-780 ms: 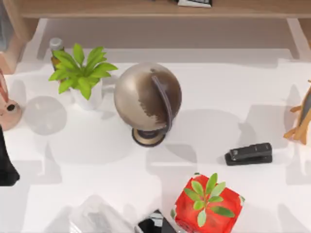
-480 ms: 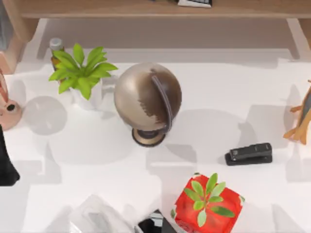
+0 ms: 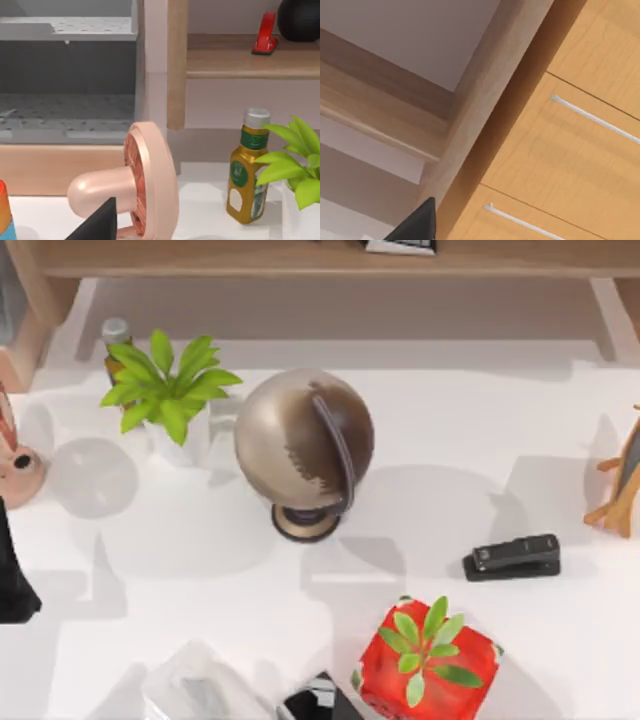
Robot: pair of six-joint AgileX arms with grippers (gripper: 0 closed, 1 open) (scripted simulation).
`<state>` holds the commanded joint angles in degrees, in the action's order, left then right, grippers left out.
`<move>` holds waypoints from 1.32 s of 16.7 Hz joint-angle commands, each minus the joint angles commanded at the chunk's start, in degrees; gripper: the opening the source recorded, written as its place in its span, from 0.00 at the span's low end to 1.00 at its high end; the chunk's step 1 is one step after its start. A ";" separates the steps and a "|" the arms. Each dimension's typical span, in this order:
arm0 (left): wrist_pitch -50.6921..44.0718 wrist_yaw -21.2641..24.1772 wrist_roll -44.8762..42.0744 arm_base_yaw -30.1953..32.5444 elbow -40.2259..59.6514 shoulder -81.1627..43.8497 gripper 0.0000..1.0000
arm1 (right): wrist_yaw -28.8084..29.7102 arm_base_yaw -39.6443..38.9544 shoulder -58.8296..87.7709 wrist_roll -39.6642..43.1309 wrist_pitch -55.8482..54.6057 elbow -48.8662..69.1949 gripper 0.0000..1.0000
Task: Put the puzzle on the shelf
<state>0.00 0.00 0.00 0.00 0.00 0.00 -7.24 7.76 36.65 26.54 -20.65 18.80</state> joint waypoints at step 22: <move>0.00 0.00 0.00 0.00 0.00 0.00 1.00 | -16.99 18.56 95.21 62.70 -48.55 44.19 1.00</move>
<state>0.00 0.00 0.00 0.00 0.00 0.00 -24.23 26.32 131.86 89.24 -69.19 62.99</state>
